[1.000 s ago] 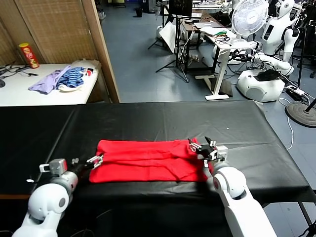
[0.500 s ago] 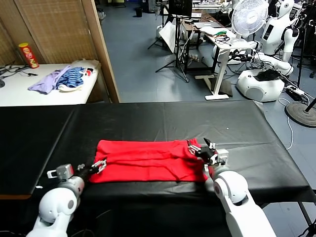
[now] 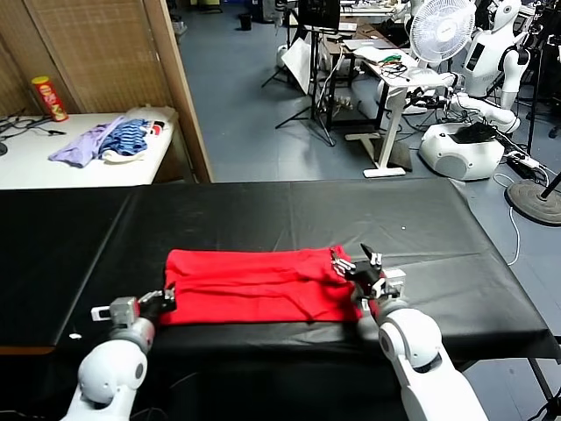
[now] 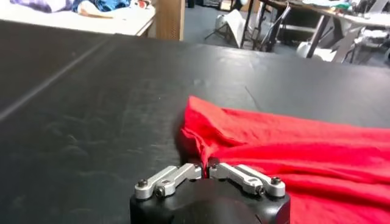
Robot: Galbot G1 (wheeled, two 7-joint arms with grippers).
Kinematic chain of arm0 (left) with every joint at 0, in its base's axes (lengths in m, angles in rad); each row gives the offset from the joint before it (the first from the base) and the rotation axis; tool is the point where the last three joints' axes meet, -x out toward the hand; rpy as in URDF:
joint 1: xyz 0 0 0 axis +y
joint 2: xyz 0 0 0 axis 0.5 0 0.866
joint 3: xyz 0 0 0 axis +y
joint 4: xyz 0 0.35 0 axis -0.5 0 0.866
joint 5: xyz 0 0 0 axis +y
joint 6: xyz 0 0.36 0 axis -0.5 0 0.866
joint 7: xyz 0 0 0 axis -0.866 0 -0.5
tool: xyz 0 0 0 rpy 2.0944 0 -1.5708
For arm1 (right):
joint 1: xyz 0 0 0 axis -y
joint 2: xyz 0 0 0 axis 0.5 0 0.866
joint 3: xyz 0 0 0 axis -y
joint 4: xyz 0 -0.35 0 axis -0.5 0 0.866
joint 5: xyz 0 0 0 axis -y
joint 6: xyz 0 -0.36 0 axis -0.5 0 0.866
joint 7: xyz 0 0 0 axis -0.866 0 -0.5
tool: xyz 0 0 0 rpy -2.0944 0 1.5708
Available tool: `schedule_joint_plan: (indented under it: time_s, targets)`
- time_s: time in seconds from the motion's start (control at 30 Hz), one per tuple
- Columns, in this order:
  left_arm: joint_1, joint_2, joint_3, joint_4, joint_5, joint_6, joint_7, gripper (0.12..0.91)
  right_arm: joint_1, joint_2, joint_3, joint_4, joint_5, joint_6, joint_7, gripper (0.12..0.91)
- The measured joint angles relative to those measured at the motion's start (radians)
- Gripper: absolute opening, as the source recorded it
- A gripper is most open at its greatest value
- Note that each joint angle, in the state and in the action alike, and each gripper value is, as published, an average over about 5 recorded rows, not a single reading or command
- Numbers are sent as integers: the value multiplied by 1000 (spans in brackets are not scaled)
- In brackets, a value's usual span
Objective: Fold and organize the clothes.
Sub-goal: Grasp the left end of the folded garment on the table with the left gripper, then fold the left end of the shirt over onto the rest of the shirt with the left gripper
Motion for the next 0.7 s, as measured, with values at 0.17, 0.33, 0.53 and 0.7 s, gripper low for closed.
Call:
schedule_joint_plan:
  time_s: [0.17, 0.33, 0.53, 0.7]
  targets:
    - [23, 81, -27, 0, 169, -41, 22, 157, -11, 3, 13, 27, 0, -8, 5, 798]
    - [42, 229, -76, 14, 268, -81, 28, 157, -22, 9, 18, 46, -1, -11, 8, 798]
    - [30, 318, -73, -17, 239, -43, 13, 157, -43, 19, 26, 64, -14, -11, 9, 798]
    - [3, 255, 4, -98, 91, 16, -23, 157, -66, 23, 41, 78, -31, -11, 9, 798]
